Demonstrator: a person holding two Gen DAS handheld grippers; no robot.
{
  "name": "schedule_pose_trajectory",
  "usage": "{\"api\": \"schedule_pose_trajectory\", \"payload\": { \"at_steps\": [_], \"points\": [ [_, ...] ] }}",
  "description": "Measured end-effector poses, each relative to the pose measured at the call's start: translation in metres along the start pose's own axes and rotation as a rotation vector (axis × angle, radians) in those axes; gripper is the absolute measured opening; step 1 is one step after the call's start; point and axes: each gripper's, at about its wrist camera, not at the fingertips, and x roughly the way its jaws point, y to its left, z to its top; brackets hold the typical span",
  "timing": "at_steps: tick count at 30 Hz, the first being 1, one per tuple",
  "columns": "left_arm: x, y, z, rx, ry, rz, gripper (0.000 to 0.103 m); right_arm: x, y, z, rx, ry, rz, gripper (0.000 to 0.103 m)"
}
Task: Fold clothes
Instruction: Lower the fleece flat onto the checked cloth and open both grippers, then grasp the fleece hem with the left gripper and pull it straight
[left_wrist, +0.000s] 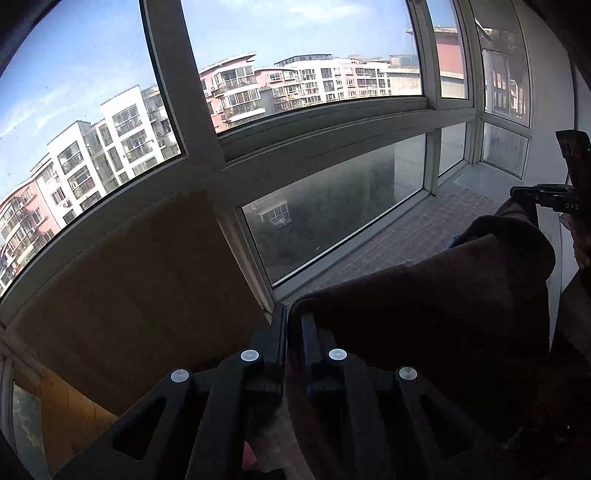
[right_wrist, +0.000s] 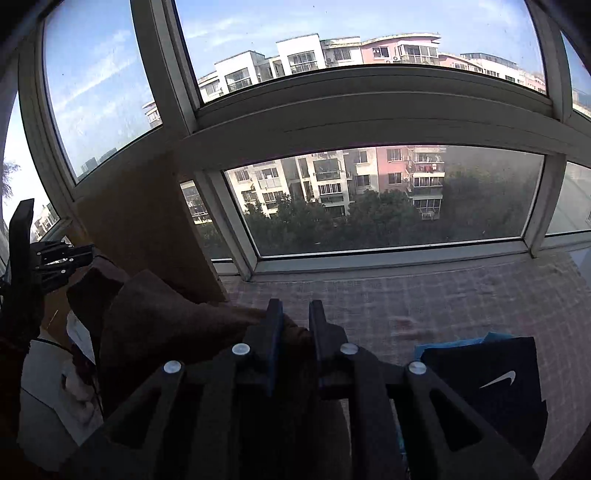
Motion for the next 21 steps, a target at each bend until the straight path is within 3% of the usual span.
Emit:
{"api": "schedule_pose_trajectory", "payload": {
  "at_steps": [3, 5, 7, 9, 12, 13, 15, 21],
  "points": [
    [0.125, -0.010, -0.017, 0.027, 0.157, 0.070, 0.024, 0.121, -0.029, -0.025, -0.015, 0.235, -0.213, 0.031],
    [0.187, -0.013, -0.038, 0.016, 0.271, 0.064, 0.024, 0.146, -0.049, -0.050, 0.068, 0.289, -0.152, 0.031],
    [0.202, -0.006, -0.062, -0.026, 0.320, 0.029, 0.024, 0.146, -0.056, -0.074, 0.088, 0.300, -0.111, 0.031],
    [0.217, 0.000, -0.087, -0.069, 0.368, -0.005, 0.023, 0.120, -0.055, -0.108, 0.043, 0.315, -0.112, 0.031],
    [0.191, 0.004, -0.127, -0.074, 0.393, -0.036, 0.027, 0.078, -0.045, -0.158, 0.025, 0.336, -0.089, 0.032],
    [0.176, 0.005, -0.143, -0.084, 0.399, -0.040, 0.037, 0.066, -0.042, -0.176, 0.042, 0.341, -0.069, 0.033],
    [0.147, 0.007, -0.179, -0.122, 0.424, -0.068, 0.047, 0.043, -0.038, -0.212, 0.077, 0.351, -0.046, 0.038],
    [0.098, -0.015, -0.302, -0.276, 0.553, -0.090, 0.047, 0.003, -0.003, -0.288, 0.068, 0.376, -0.088, 0.038]
  ]
}}
